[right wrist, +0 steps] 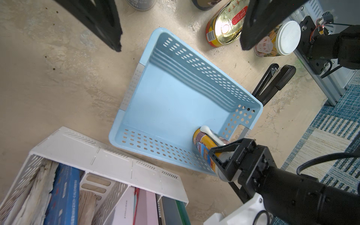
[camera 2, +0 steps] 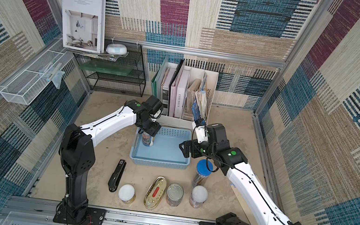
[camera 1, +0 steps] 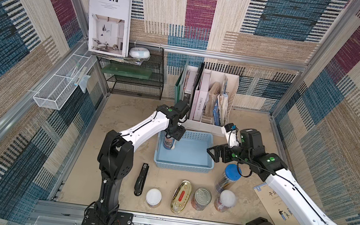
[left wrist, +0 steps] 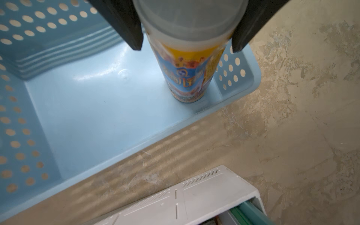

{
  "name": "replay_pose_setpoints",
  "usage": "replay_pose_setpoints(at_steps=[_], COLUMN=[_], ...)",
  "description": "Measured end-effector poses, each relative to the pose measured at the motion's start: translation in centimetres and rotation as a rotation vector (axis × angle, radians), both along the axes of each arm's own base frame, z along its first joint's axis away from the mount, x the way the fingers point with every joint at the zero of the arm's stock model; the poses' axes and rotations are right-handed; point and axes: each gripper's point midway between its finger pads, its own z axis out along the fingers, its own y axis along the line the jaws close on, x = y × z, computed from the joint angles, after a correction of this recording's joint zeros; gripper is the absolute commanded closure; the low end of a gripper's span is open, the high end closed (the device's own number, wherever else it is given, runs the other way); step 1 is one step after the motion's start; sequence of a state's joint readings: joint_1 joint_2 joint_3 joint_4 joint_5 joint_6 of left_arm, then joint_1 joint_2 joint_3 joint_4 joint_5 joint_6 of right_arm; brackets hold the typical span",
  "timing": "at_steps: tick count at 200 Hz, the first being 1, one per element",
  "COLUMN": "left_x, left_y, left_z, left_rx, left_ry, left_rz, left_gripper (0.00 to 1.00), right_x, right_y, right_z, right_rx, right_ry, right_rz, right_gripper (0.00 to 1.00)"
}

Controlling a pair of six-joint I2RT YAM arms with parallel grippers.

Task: Put the canned food in the basket
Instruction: Place the canned food in the basket, then pick up the canned food from the center of the board.

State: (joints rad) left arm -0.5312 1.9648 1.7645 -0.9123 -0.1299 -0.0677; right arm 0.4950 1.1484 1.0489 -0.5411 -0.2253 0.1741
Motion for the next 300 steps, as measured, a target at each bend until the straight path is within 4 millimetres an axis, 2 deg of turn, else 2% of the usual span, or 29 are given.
replay_pose_setpoints(at_steps=[12,27,72,113,124,137,161,173,206,215,230,249,267,283,300], left_x=[0.2,0.5,0.7,-0.4,-0.8,-0.9,-1.0,-0.9,-1.2,-1.5,-2.1,-4.1,-7.3,-10.8,-15.5], left_y=[0.0,-0.1,-0.2,0.6,1.1,1.5,1.9,1.9,2.0,2.0,1.7,0.5,-1.6,-3.4,-5.2], left_z=[-0.1,-0.1,0.0,1.2,1.7,3.1,4.9,4.9,4.9,5.9,8.6,12.5,15.3,15.3,13.3], left_rx=[0.001,-0.001,-0.015,-0.023,-0.014,-0.02,-0.028,-0.028,-0.033,-0.044,-0.082,-0.145,-0.202,-0.229,-0.236], left_ry=[-0.009,-0.019,-0.034,-0.042,-0.049,-0.082,-0.126,-0.127,-0.112,-0.125,-0.179,-0.256,-0.298,-0.273,-0.192], left_rz=[0.003,0.002,0.006,0.031,0.036,0.049,0.063,0.063,0.078,0.081,0.079,0.034,-0.052,-0.144,-0.262], left_gripper=[0.82,0.77,0.33,0.21,0.12,0.06,0.04,0.01,0.01,0.01,0.01,0.01,0.01,0.01,0.01], right_x=[-0.2,-0.4,-0.7,-0.9,-0.9,-1.0,-1.2,-1.3,-1.3,-1.4,-1.5,-1.5,-1.2,-0.7,-0.1], right_y=[-0.1,-0.2,-0.4,-0.5,-0.5,-0.4,-0.4,-0.4,-0.4,-0.4,-0.5,-0.7,-1.2,-1.6,-2.3], right_z=[0.0,-0.1,0.0,0.0,-0.1,-0.1,-0.1,-0.1,0.0,0.1,0.4,0.6,0.7,0.9,1.1], right_rx=[0.001,0.002,0.011,0.02,0.022,0.024,0.032,0.034,0.041,0.044,0.046,0.046,0.037,0.03,0.019], right_ry=[-0.002,-0.002,-0.009,-0.009,-0.007,-0.004,-0.003,0.0,-0.004,-0.007,-0.013,-0.02,-0.025,-0.029,-0.032], right_rz=[0.0,-0.001,-0.005,-0.011,-0.01,-0.01,-0.006,-0.005,-0.006,-0.006,-0.006,-0.018,-0.051,-0.079,-0.116], right_gripper=[0.01,0.01,0.01,0.01,0.01,0.01,0.01,0.01,0.01,0.01,0.01,0.01,0.01,0.01,0.01])
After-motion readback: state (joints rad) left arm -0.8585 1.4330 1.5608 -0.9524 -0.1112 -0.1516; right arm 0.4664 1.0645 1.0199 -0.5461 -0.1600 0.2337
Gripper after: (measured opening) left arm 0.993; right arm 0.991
